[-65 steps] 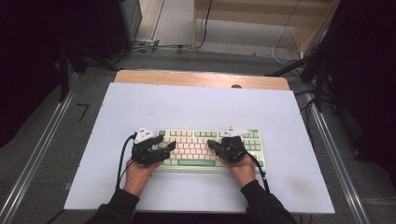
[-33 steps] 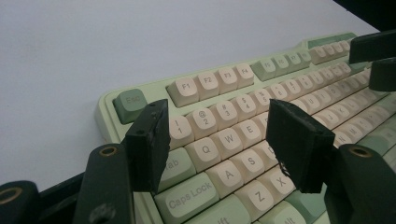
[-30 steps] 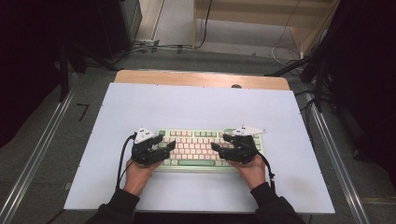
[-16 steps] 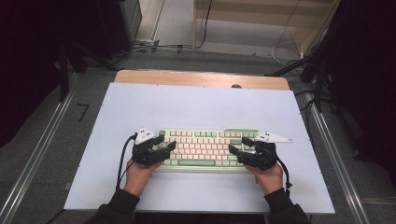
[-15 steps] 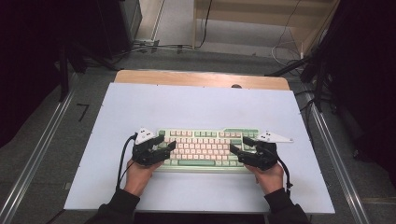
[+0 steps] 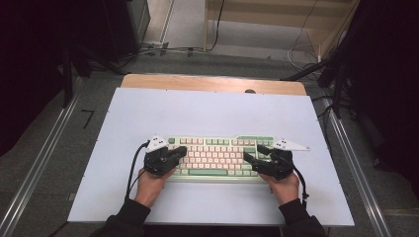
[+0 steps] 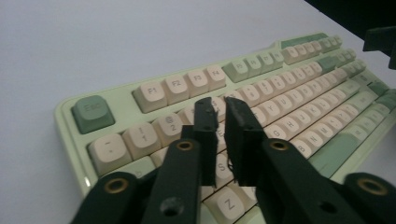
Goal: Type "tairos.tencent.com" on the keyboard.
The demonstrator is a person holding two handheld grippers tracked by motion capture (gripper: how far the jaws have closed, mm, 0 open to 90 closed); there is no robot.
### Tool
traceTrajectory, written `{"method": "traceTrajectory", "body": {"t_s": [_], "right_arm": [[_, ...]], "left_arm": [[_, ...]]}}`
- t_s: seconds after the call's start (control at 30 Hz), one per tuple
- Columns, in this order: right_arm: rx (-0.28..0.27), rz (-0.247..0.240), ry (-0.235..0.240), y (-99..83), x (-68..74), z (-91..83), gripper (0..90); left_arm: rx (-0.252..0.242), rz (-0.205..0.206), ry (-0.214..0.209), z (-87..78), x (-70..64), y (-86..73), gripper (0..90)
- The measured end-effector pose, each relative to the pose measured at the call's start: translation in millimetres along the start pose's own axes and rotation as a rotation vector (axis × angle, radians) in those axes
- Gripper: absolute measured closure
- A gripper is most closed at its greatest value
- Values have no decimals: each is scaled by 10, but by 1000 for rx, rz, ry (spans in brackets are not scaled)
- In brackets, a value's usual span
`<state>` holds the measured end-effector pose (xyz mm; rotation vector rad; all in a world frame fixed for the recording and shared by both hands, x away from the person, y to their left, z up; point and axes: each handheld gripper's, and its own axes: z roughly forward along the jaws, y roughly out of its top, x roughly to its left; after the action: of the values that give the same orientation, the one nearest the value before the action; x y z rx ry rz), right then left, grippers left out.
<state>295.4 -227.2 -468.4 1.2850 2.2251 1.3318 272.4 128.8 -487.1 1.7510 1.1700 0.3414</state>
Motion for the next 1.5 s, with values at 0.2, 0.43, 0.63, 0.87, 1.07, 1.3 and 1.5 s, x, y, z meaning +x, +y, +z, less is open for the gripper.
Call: {"method": "traceTrajectory", "body": {"t_s": [0.2, 0.43, 0.63, 0.87, 1.07, 1.3, 1.5], "right_arm": [[-3, 6, -11, -26, -18, -45, 311], [-5, 25, -32, -73, -52, -116, 312], [-10, 35, -49, -105, -77, -166, 313], [-10, 42, -56, -119, -86, -188, 315], [-8, 42, -56, -119, -87, -184, 315], [-7, 39, -56, -119, -84, -181, 315], [-5, 37, -52, -109, -82, -154, 318]], "left_arm": [[18, 30, -20, 108, -68, 33, 900], [48, 41, -17, 267, -114, 69, 900], [89, 55, -15, 354, -147, 85, 900], [98, 55, -12, 383, -157, 89, 900], [123, 65, 5, 404, -177, 82, 900], [42, 36, -56, 288, -176, 140, 780], [-44, 36, -31, 109, -87, 174, 468]]}}
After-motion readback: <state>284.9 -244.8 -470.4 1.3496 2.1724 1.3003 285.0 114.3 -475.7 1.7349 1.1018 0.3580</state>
